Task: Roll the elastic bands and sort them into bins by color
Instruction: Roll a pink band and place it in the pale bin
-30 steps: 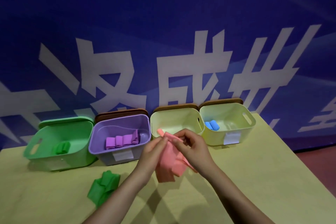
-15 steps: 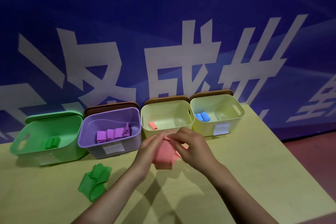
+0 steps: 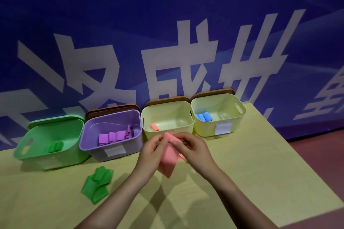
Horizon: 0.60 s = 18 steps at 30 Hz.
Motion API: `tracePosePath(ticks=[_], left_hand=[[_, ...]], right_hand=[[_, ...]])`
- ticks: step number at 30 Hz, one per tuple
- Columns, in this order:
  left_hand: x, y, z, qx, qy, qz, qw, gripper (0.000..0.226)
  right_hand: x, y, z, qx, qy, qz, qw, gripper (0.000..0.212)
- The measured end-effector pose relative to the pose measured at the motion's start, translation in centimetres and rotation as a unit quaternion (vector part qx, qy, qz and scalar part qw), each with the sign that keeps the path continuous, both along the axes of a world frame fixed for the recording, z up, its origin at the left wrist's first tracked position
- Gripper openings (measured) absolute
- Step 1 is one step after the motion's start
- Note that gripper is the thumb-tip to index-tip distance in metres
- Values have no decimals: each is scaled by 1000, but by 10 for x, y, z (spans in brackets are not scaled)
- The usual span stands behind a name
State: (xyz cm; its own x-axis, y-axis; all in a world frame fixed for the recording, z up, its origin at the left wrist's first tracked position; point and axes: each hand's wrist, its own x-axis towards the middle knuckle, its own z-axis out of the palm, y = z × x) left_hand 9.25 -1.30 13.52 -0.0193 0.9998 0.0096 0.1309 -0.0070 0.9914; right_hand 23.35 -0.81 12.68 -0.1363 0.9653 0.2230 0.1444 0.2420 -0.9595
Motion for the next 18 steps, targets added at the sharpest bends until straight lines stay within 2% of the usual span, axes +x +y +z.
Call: tracePosePath(ticks=[4, 10, 13, 15, 18], left_hand=[[12, 3, -3, -30, 12, -2, 999, 18], [30, 3, 6, -57, -2, -64, 996, 27], [36, 5, 2, -25, -1, -77, 997, 23], [40, 6, -4, 3, 5, -81, 997, 21], [46, 6, -7, 28, 23, -110, 993, 23]], right_hand=[[8, -6, 5, -5, -10, -10, 1000, 28], [29, -14, 2, -34, 17, -40, 998, 8], [37, -21, 3, -63, 55, -41, 996, 3], [42, -25, 1, -86, 82, -42, 992, 16], [49, -29, -1, -96, 110, -45, 988, 14]])
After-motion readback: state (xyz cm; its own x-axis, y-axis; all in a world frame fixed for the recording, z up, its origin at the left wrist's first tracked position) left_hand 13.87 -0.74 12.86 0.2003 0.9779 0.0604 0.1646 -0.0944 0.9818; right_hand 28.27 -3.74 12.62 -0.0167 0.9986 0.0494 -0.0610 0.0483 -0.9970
